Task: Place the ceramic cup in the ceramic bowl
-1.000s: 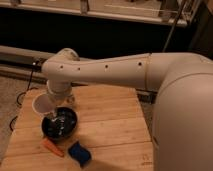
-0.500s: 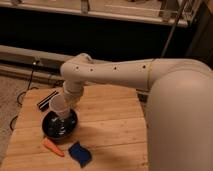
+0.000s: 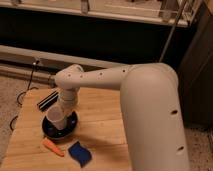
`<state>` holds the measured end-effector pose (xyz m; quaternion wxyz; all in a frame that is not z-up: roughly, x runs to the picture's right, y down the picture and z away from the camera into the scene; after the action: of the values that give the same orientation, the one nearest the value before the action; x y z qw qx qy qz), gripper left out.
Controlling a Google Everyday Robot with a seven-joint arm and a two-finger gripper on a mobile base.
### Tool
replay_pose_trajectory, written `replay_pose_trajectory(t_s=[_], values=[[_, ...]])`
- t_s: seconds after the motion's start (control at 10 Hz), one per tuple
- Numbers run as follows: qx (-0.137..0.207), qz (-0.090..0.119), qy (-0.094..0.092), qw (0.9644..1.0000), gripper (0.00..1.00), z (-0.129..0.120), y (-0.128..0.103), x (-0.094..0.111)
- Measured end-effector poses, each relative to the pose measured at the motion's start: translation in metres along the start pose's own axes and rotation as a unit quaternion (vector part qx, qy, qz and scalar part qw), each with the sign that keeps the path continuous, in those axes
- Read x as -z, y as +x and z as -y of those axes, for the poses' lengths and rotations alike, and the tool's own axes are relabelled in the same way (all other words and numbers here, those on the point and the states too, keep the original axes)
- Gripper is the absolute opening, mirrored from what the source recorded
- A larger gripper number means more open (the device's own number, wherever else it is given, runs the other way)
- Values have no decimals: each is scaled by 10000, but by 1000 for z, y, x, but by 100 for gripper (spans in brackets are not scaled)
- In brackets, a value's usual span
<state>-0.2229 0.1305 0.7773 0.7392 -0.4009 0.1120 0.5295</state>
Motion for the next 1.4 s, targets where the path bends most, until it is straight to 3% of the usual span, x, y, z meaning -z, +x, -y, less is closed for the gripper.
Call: replay_pose_trajectory(t_s=[0.3, 0.6, 0.7, 1.1, 1.2, 1.4], values=[[-2, -41, 221, 9997, 46, 7, -12, -12], [-9, -34, 288, 9996, 75, 8, -16, -14], [2, -20, 293, 9996, 80, 7, -16, -13], [-35, 42, 375, 9993, 80, 12, -10, -3], [-103, 70, 411, 9991, 80, 14, -5, 5], [-285, 388, 396, 9981, 80, 19, 3, 44]])
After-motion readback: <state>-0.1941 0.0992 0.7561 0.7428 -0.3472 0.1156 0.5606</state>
